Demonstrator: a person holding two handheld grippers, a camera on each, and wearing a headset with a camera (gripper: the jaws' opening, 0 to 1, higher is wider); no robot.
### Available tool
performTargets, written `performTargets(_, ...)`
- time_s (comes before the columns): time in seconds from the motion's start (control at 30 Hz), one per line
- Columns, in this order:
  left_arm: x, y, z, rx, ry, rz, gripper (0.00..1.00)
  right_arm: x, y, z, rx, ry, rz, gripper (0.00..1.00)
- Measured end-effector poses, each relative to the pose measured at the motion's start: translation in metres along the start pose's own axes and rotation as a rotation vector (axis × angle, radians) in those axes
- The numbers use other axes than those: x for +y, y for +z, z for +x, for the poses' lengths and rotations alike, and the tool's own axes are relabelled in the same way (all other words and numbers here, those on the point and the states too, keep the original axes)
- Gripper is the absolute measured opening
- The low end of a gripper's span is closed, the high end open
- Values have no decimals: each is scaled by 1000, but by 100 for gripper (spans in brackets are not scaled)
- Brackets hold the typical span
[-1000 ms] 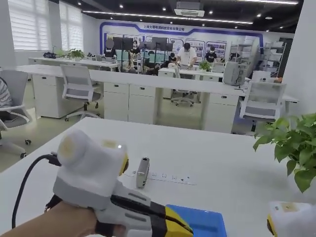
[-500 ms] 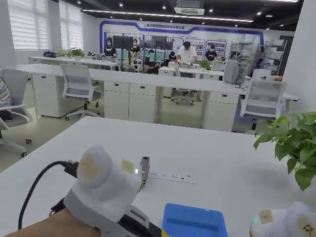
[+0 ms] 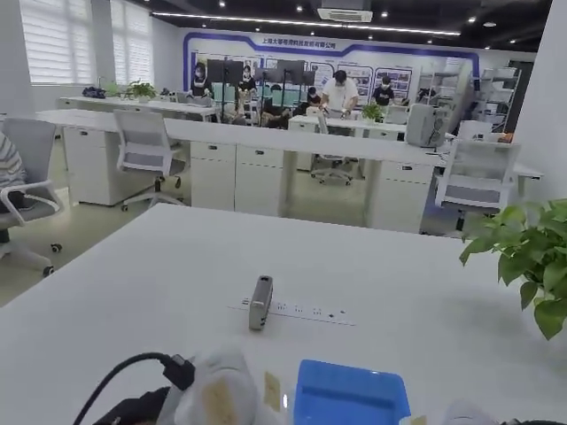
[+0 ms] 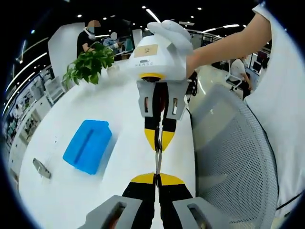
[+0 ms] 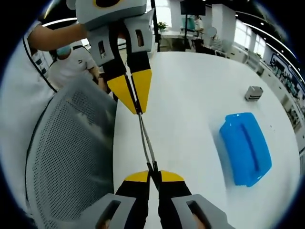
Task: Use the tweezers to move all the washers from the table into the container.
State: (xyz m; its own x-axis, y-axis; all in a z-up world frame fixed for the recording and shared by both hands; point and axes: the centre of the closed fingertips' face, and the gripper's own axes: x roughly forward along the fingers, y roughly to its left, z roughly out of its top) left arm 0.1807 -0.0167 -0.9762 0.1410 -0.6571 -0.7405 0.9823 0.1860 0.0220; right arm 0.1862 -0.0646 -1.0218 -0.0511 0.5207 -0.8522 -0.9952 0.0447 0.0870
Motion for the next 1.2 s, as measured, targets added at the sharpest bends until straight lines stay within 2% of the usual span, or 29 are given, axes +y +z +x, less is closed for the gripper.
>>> performTargets(0.1, 0, -11, 14, 0, 11, -22, 0, -3, -9, 7, 27, -8, -8, 2)
performTargets(0.17, 0, -19, 27, 6, 25, -29, 0, -8, -19, 13, 76, -25, -12, 2)
performTargets(0.2, -1, -26, 36, 18, 23, -34, 0, -8, -20, 16, 77, -19, -12, 1)
performTargets(0.23, -4, -32, 42, 33, 17, -38, 0, -13, -18, 18, 61, -40, 11, 1)
performTargets(0.3, -10, -40, 55, 60, 2, -21, 0, -15, -18, 20, 57, -14, 48, 1)
performTargets(0.33, -10, -42, 58, 66, 9, -20, 0, -18, -19, 22, 68, -29, 29, 1)
performTargets(0.4, -7, -49, 63, 89, 23, -22, 0, -24, -28, 23, 137, -56, -34, 1)
performTargets(0.47, -2, -53, 63, 95, 37, -27, 0, -23, -28, 27, 137, -50, -38, 1)
performTargets(0.57, 8, -60, 63, 106, 52, -61, 0, -28, -35, 28, 182, -66, -98, 1)
performTargets(0.63, 15, -65, 63, 120, 72, -83, 0, -28, -39, 29, 194, -65, -113, 1)
performTargets(0.73, 23, -61, 63, 84, 97, -150, 0, -29, -43, 30, 201, -62, -124, 1)
performTargets(0.83, 27, -61, 67, 91, 89, -149, 1, -29, -49, 31, 219, -64, -148, 1)
performTargets(0.9, 29, -61, 73, 102, 82, -146, 10, -30, -52, 33, 227, -69, -166, 1)
performTargets(1.0, 28, -63, 81, 119, 48, -149, 13, -29, -56, 34, 237, -69, -186, 1)
performTargets(1.07, 27, -63, 85, 130, 32, -141, 13, -30, -57, 34, 241, -76, -205, 1)
performTargets(1.1, 28, -60, 85, 114, 30, -120, 11, -32, -58, 34, 247, -83, -218, 1)
performTargets(1.2, 32, -60, 85, 129, 21, -131, 5, -33, -57, 34, 244, -94, -233, 1)
